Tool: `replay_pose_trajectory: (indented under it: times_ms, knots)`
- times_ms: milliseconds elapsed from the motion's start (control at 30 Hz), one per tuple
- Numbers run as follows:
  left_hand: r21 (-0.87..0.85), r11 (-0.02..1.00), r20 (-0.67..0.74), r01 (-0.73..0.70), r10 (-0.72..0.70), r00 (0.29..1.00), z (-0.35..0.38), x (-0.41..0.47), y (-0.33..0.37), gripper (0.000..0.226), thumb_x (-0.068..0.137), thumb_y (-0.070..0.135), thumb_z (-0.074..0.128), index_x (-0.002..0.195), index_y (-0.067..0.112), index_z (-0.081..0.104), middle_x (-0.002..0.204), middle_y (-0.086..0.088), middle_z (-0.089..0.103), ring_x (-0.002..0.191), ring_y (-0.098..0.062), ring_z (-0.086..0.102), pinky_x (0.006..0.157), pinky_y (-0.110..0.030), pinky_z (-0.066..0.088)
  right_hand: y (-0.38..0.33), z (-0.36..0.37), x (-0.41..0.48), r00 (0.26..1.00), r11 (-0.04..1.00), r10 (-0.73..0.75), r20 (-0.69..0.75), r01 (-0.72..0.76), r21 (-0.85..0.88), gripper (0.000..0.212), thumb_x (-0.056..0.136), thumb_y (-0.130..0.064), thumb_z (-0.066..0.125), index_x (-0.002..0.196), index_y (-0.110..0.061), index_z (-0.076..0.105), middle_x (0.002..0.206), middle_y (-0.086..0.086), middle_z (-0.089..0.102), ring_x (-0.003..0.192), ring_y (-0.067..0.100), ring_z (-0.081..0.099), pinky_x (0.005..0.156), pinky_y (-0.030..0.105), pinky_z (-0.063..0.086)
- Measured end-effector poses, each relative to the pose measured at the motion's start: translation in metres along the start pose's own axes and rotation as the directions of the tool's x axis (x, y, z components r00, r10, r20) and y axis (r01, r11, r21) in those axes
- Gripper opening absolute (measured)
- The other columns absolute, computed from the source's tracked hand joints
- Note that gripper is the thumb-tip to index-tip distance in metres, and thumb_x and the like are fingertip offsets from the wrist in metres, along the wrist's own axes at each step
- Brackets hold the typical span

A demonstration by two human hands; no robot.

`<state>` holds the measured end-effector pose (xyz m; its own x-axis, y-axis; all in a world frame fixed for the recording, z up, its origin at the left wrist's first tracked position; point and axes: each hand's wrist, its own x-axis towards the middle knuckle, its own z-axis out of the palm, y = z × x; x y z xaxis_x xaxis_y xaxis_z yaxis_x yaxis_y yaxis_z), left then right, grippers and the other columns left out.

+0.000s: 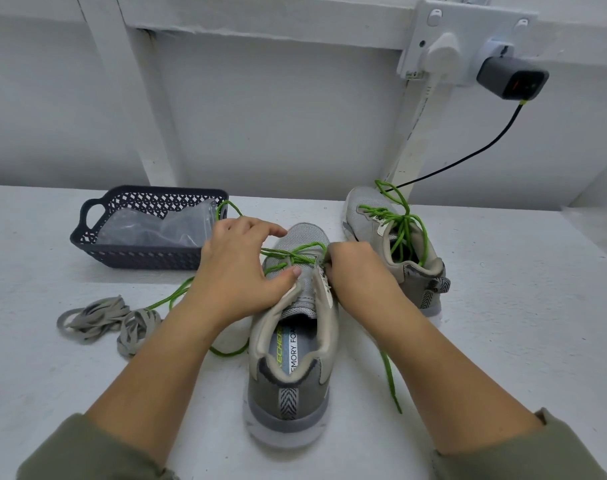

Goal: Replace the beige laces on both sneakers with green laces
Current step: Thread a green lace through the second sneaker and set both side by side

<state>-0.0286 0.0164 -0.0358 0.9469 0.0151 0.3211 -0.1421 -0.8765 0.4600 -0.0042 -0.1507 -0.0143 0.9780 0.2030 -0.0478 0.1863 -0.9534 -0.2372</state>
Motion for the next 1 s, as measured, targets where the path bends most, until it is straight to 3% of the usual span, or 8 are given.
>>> replay_pose_trajectory:
  times_ms: [133, 300, 367, 500, 600, 700, 900, 1000]
  knots:
    - [0.077, 0.997, -0.009, 0.02, -0.02, 1.0, -0.001, -0.001, 0.0, 0.052, 0.065, 0.069, 0.051, 0.104, 0.036, 0.061, 0.106, 0.009, 0.05, 0.113, -0.02, 0.037, 0.087, -0.037, 0.034, 0.01, -0.003, -0.006, 0.982, 0.988, 0.154, 0.114, -0.151, -0.031, 0.032, 0.088, 0.003, 0.048, 0.063, -0.012, 0.034, 0.068, 0.004, 0.035, 0.076, 0.024, 0.047, 0.063, 0.029, 0.04]
    - [0.095, 0.993, 0.024, 0.064, -0.066, 0.997, -0.006, -0.004, 0.005, 0.032, 0.074, 0.062, 0.061, 0.073, 0.03, 0.057, 0.081, 0.012, 0.055, 0.083, -0.013, 0.053, 0.066, -0.029, 0.038, 0.002, 0.001, 0.001, 0.998, 1.0, -0.004, -0.058, 0.005, 0.022, 0.017, 0.092, -0.005, 0.048, 0.101, -0.006, 0.062, 0.097, 0.013, 0.059, 0.092, 0.031, 0.059, 0.065, 0.031, 0.039]
    - [0.091, 0.991, 0.053, 0.1, -0.106, 0.993, -0.006, -0.004, 0.005, 0.032, 0.076, 0.06, 0.061, 0.069, 0.029, 0.059, 0.074, 0.014, 0.06, 0.076, -0.01, 0.058, 0.062, -0.026, 0.039, 0.006, 0.005, 0.004, 1.0, 1.0, -0.005, -0.023, 0.005, 0.027, 0.015, 0.091, -0.005, 0.048, 0.093, -0.007, 0.063, 0.095, 0.014, 0.06, 0.087, 0.03, 0.058, 0.063, 0.031, 0.039]
    - [0.078, 0.99, 0.124, 0.12, -0.129, 0.984, -0.005, -0.004, 0.002, 0.03, 0.08, 0.059, 0.058, 0.07, 0.031, 0.063, 0.072, 0.016, 0.065, 0.07, -0.005, 0.059, 0.061, -0.025, 0.043, 0.014, 0.003, -0.006, 0.983, 0.992, 0.128, 0.129, -0.124, -0.039, 0.031, 0.09, 0.001, 0.046, 0.065, -0.014, 0.037, 0.072, 0.006, 0.041, 0.089, 0.029, 0.058, 0.066, 0.03, 0.039]
    - [-0.04, 0.994, 0.211, 0.103, -0.092, 0.973, -0.008, -0.003, -0.006, 0.021, 0.085, 0.049, 0.061, 0.077, 0.031, 0.069, 0.076, 0.016, 0.067, 0.063, 0.0, 0.058, 0.065, -0.025, 0.046, 0.005, 0.001, -0.005, 0.995, 0.995, 0.094, 0.023, -0.094, 0.022, 0.011, 0.091, -0.001, 0.046, 0.09, -0.006, 0.057, 0.099, 0.012, 0.059, 0.102, 0.032, 0.06, 0.066, 0.031, 0.039]
    - [-0.117, 0.991, 0.293, 0.067, -0.03, 0.956, -0.012, -0.003, -0.014, 0.007, 0.087, 0.035, 0.065, 0.086, 0.032, 0.072, 0.082, 0.017, 0.066, 0.062, 0.002, 0.058, 0.061, -0.012, 0.041, 0.003, 0.006, 0.004, 0.995, 0.997, -0.042, -0.091, 0.047, 0.053, 0.023, 0.091, -0.007, 0.049, 0.108, -0.01, 0.064, 0.103, 0.012, 0.063, 0.098, 0.031, 0.059, 0.07, 0.034, 0.046]
    - [-0.085, 0.996, 0.303, 0.013, 0.013, 0.953, -0.014, -0.005, -0.013, 0.009, 0.087, 0.031, 0.066, 0.09, 0.036, 0.072, 0.084, 0.021, 0.064, 0.066, -0.001, 0.063, 0.068, -0.017, 0.046, 0.015, 0.009, 0.004, 0.985, 0.99, 0.138, 0.103, -0.136, -0.027, 0.025, 0.089, -0.002, 0.051, 0.067, -0.012, 0.044, 0.08, 0.005, 0.047, 0.079, 0.027, 0.053, 0.065, 0.029, 0.04]
    - [-0.065, 0.998, 0.303, 0.011, 0.009, 0.953, -0.015, -0.005, -0.012, 0.008, 0.087, 0.031, 0.066, 0.091, 0.036, 0.072, 0.083, 0.022, 0.064, 0.066, 0.0, 0.063, 0.066, -0.013, 0.044, 0.011, 0.014, 0.009, 0.998, 0.994, 0.063, -0.031, -0.06, 0.091, 0.014, 0.094, -0.01, 0.049, 0.102, -0.009, 0.061, 0.102, 0.012, 0.062, 0.099, 0.032, 0.06, 0.069, 0.032, 0.046]
